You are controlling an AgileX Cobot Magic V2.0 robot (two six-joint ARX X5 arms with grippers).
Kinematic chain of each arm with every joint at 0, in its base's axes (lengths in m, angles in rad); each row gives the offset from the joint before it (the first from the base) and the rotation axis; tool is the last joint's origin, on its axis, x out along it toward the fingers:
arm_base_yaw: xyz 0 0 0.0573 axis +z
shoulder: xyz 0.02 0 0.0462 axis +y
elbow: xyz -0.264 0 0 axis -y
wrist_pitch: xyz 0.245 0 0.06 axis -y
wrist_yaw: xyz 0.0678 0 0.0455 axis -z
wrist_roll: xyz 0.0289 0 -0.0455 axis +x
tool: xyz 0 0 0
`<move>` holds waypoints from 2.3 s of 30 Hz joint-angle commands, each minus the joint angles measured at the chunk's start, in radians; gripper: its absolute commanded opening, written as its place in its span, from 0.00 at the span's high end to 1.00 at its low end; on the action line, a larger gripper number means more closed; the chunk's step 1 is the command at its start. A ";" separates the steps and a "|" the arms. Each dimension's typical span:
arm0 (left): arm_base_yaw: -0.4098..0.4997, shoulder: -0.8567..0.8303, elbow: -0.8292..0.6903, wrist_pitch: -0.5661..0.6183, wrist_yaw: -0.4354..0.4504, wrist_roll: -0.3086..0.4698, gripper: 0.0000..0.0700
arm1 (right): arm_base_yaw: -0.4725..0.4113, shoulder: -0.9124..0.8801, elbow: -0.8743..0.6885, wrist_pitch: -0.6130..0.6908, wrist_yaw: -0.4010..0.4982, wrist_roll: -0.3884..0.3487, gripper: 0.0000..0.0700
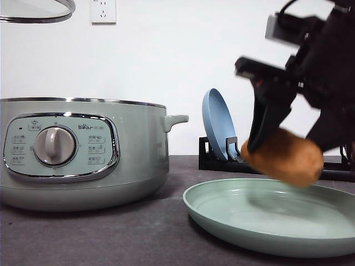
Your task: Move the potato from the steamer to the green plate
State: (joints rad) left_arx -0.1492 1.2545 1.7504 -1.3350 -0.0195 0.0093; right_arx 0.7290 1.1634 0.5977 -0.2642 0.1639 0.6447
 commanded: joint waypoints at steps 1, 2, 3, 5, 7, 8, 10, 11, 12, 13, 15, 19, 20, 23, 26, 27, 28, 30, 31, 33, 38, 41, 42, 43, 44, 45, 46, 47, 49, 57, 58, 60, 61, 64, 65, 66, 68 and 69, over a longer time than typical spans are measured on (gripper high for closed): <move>-0.006 -0.005 0.042 0.043 0.005 0.002 1.00 | 0.015 0.033 -0.011 0.022 0.015 0.058 0.82; -0.008 -0.005 0.042 0.043 0.005 0.002 1.00 | 0.020 0.047 -0.019 0.033 0.022 0.064 0.82; -0.009 -0.005 0.042 0.043 0.005 0.002 1.00 | 0.023 0.058 -0.024 0.041 0.026 0.065 0.82; -0.009 -0.005 0.042 0.043 0.005 0.002 1.00 | 0.028 0.078 -0.028 0.050 0.029 0.063 0.82; -0.009 -0.005 0.042 0.042 0.005 0.002 1.00 | 0.033 0.091 -0.028 0.052 0.029 0.062 0.80; -0.010 -0.005 0.042 0.042 0.005 0.002 1.00 | 0.035 0.097 -0.028 0.052 0.031 0.061 0.79; -0.010 -0.005 0.042 0.042 0.005 0.002 1.00 | 0.038 0.105 -0.029 0.051 0.037 0.054 0.75; -0.010 -0.005 0.042 0.042 0.005 0.002 1.00 | 0.041 0.106 -0.029 0.051 0.040 0.051 0.70; -0.010 -0.005 0.042 0.042 0.005 0.002 1.00 | 0.042 0.107 -0.029 0.051 0.041 0.049 0.66; -0.010 -0.005 0.042 0.042 0.005 0.002 1.00 | 0.042 0.107 -0.029 0.051 0.041 0.048 0.63; -0.011 -0.005 0.042 0.042 0.005 0.002 1.00 | 0.043 0.107 -0.029 0.051 0.040 0.043 0.54; -0.024 -0.005 0.042 0.042 0.005 0.002 1.00 | 0.043 0.106 -0.028 0.051 0.040 0.014 0.32; -0.029 -0.005 0.042 0.042 0.005 0.002 1.00 | 0.043 0.105 -0.027 0.051 0.039 0.005 0.26; -0.045 -0.005 0.042 0.042 0.005 0.002 1.00 | 0.043 0.093 -0.019 0.050 0.040 -0.018 0.07; -0.062 0.000 0.042 0.044 0.005 0.002 1.00 | 0.043 0.070 -0.001 0.050 0.040 -0.043 0.05; -0.068 0.003 0.042 0.044 0.005 0.002 1.00 | 0.043 0.058 0.007 0.047 0.040 -0.053 0.05; -0.075 0.007 0.042 0.044 0.005 0.002 1.00 | 0.043 0.045 0.016 0.042 0.041 -0.064 0.05; -0.090 0.016 0.042 0.044 0.005 0.002 1.00 | 0.043 0.017 0.039 0.023 0.047 -0.091 0.05; -0.099 0.023 0.042 0.044 0.005 0.002 1.00 | 0.042 0.002 0.054 0.009 0.051 -0.109 0.05; -0.117 0.040 0.042 0.044 0.005 0.002 1.00 | 0.041 -0.032 0.089 -0.021 0.060 -0.150 0.05; -0.161 0.095 0.042 0.054 0.006 0.002 1.00 | 0.041 -0.117 0.185 -0.112 0.080 -0.247 0.05; -0.186 0.137 0.042 0.075 0.005 0.002 1.00 | 0.041 -0.170 0.248 -0.165 0.080 -0.293 0.05; -0.193 0.150 0.042 0.082 0.005 0.002 1.00 | 0.041 -0.185 0.265 -0.177 0.080 -0.306 0.05; -0.199 0.163 0.042 0.088 0.005 0.002 1.00 | 0.041 -0.200 0.282 -0.188 0.081 -0.318 0.05; -0.204 0.176 0.042 0.093 0.006 0.002 1.00 | 0.041 -0.214 0.298 -0.199 0.081 -0.329 0.05; -0.209 0.189 0.042 0.098 0.005 0.002 1.00 | 0.041 -0.230 0.312 -0.207 0.081 -0.340 0.05; -0.215 0.203 0.042 0.102 0.005 0.002 1.00 | 0.041 -0.245 0.325 -0.215 0.083 -0.351 0.05; -0.220 0.216 0.042 0.105 0.005 0.002 1.00 | 0.041 -0.259 0.336 -0.221 0.087 -0.361 0.05; -0.230 0.241 0.042 0.115 0.005 0.002 1.00 | 0.041 -0.284 0.354 -0.236 0.108 -0.374 0.05; -0.257 0.336 0.042 0.165 0.005 0.002 1.00 | 0.040 -0.362 0.374 -0.278 0.152 -0.401 0.05; -0.259 0.347 0.042 0.170 0.005 0.002 1.00 | 0.040 -0.367 0.374 -0.285 0.158 -0.404 0.05; -0.264 0.365 0.042 0.180 0.005 0.002 1.00 | 0.040 -0.377 0.374 -0.295 0.159 -0.413 0.05; -0.265 0.374 0.042 0.184 0.005 0.002 1.00 | 0.040 -0.381 0.374 -0.298 0.159 -0.415 0.05; -0.267 0.397 0.042 0.184 0.005 0.002 1.00 | 0.040 -0.388 0.374 -0.301 0.160 -0.418 0.05; -0.269 0.402 0.042 0.184 0.005 0.002 1.00 | 0.040 -0.388 0.374 -0.302 0.160 -0.418 0.05; -0.272 0.408 0.042 0.187 0.005 0.002 1.00 | 0.040 -0.388 0.374 -0.303 0.163 -0.418 0.05; -0.275 0.417 0.042 0.192 0.005 0.002 1.00 | 0.040 -0.388 0.374 -0.305 0.176 -0.418 0.05; -0.277 0.422 0.042 0.195 0.005 0.002 1.00 | 0.040 -0.388 0.374 -0.306 0.181 -0.419 0.05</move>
State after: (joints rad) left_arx -0.4182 1.6668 1.7512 -1.1703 -0.0193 0.0093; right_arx 0.7601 0.7708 0.9558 -0.5738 0.3389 0.2347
